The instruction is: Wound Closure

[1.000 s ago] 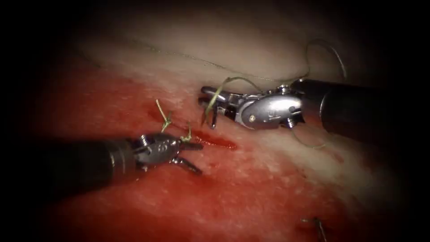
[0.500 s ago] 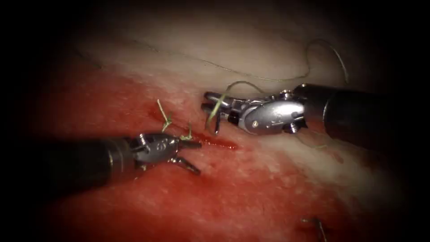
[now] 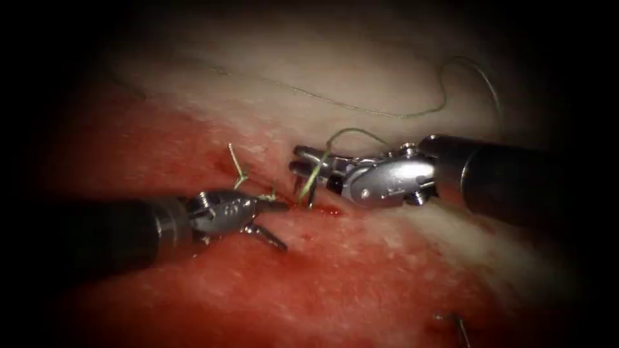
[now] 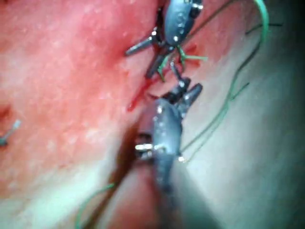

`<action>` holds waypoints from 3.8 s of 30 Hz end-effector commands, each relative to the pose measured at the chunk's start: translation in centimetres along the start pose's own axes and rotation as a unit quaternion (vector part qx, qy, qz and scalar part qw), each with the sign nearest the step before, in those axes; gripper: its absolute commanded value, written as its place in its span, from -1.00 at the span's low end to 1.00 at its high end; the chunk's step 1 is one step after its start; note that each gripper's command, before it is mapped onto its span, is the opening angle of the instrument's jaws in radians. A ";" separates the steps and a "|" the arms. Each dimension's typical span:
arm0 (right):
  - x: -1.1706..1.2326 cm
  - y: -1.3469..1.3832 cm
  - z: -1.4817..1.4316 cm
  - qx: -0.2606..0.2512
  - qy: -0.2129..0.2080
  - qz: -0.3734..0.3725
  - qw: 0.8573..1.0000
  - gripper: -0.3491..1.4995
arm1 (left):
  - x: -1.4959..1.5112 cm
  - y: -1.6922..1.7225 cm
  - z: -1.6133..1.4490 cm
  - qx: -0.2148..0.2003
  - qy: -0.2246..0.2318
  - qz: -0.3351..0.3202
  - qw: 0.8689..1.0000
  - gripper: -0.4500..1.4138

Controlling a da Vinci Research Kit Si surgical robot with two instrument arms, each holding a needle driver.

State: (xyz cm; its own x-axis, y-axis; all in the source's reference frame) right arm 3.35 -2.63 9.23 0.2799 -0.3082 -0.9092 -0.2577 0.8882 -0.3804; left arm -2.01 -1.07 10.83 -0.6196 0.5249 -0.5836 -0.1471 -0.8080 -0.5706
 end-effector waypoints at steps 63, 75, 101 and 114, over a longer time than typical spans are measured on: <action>-0.41 -1.14 0.17 0.203 -0.131 0.331 0.912 -1.00 | 0.04 0.02 0.06 0.001 -0.003 -0.002 1.000 0.01; -0.36 -1.13 0.04 0.226 -0.120 0.328 0.909 -1.00 | 0.04 0.01 0.05 0.001 -0.002 -0.002 1.000 0.01; -0.40 -1.49 -0.02 0.293 -0.162 0.459 0.823 -1.00 | 0.05 0.01 0.05 0.002 -0.004 -0.003 1.000 0.01; -0.42 -1.41 -0.05 0.287 -0.157 0.473 0.818 -1.00 | 0.02 0.06 0.01 0.000 -0.010 -0.001 1.000 -0.03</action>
State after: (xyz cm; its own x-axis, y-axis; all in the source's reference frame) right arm 3.47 -3.77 10.09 0.4502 0.6376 -0.6252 -0.0505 0.7172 0.6950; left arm -1.96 -1.12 10.70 -0.6381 0.5219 -0.5661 -0.1507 -0.8056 -0.5729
